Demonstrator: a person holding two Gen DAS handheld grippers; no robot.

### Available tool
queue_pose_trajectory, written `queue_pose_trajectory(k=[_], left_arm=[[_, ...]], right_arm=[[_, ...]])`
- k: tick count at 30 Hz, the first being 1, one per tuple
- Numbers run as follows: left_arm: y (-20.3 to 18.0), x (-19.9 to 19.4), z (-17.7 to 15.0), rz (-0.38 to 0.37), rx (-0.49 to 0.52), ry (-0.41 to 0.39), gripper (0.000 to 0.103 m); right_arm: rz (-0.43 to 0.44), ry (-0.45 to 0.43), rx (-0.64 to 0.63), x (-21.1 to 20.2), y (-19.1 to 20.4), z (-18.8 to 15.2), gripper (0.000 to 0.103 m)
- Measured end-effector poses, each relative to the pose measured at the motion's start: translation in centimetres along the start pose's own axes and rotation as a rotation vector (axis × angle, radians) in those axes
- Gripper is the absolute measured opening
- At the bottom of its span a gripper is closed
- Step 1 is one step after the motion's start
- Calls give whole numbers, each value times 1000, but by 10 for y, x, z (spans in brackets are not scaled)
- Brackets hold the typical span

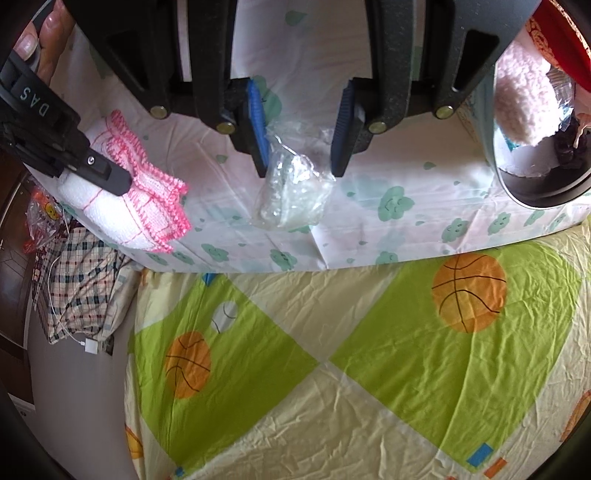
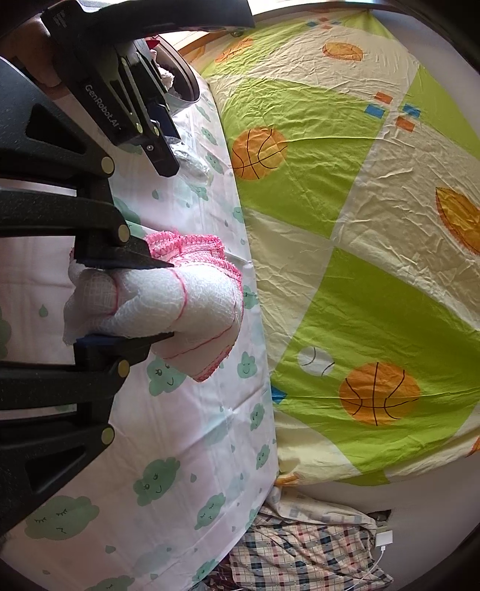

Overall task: Organize soft objects
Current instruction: 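Carry the towel and plastic bag toward the tin with both grippers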

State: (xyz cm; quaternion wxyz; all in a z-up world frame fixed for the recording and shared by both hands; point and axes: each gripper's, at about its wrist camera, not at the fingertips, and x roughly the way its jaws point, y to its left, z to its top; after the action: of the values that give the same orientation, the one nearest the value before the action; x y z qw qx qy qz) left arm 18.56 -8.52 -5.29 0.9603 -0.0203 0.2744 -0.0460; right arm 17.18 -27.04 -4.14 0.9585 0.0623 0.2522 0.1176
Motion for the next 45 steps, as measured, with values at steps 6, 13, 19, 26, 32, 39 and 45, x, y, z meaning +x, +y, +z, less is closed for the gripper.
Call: queue_pose_trajectory(k=[6,13,19,26,32,39,45], left_arm=[[7,-14,-5,17,-23,-40,32],[6,-31,-12,37,-8,-86,32],[7,-45,-16,42,-4,-132,32],[9,-54,-20,41,-11,-155,32],[13,-62,-24,37,-20,-170,32],[12,-71,-29,38,-9,-186,32],[11,-79,-31,46,4,-206,32]], right_arm=[[-6,-35,1,-5,2,0,28],[-18,-91,-48,-15,15,-2,28],[-12,-113,-68,-20,23,-5,29],[3,-146,-72,-30,30,-9,29],[20,-165,-81,-34,35,-11,29],[41,-173,-87,-37,37,-13,29],[54,-176,-90,-38,38,-14,30]])
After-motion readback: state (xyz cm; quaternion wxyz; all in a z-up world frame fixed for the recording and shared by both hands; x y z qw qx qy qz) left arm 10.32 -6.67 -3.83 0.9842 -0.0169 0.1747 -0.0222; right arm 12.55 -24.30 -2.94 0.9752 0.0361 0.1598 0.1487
